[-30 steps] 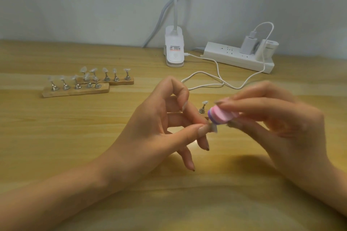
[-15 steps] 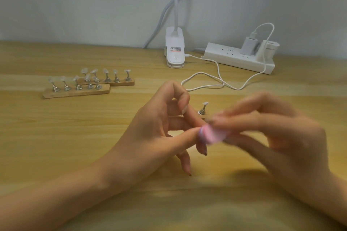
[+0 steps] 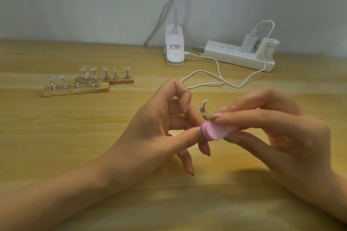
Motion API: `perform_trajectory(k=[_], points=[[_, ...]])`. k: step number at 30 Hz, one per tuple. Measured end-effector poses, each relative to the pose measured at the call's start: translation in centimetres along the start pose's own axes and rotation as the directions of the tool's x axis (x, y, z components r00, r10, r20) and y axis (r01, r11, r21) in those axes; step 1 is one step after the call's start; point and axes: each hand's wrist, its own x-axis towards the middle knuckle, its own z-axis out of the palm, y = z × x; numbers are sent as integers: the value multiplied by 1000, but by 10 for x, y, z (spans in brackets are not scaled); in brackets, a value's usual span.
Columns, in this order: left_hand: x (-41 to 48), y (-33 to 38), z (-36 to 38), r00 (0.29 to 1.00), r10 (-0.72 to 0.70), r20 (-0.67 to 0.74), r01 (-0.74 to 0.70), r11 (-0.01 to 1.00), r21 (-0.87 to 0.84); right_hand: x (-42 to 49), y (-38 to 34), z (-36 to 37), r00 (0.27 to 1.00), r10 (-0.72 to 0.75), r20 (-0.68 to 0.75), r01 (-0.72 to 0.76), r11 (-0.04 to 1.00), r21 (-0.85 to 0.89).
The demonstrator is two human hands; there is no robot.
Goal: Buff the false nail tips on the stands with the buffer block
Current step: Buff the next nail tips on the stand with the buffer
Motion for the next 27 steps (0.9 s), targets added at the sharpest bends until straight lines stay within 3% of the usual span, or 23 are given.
perform_trajectory(k=[7,11,14,18,27], points=[[0,0,0,1000,-8,8,8,1000,-4,2,0,0,999,-31,29,32,999,-34],[0,-1,0,1000,-12,-2,12,1000,-2,2,0,-1,999,36,-17,-36,999,-3],[0,-1,0,1000,-11,4,11,1000,4,2,0,1,999,-22,32,23,1000,-22],[0,-1,0,1000,-18,-8,18,1000,-7,2,0,-1,999,36,-13,-36,999,-13],[-2,1,4,998,-27,54,30,998,-58,1,3,0,999,33,-15,-33,999,-8]])
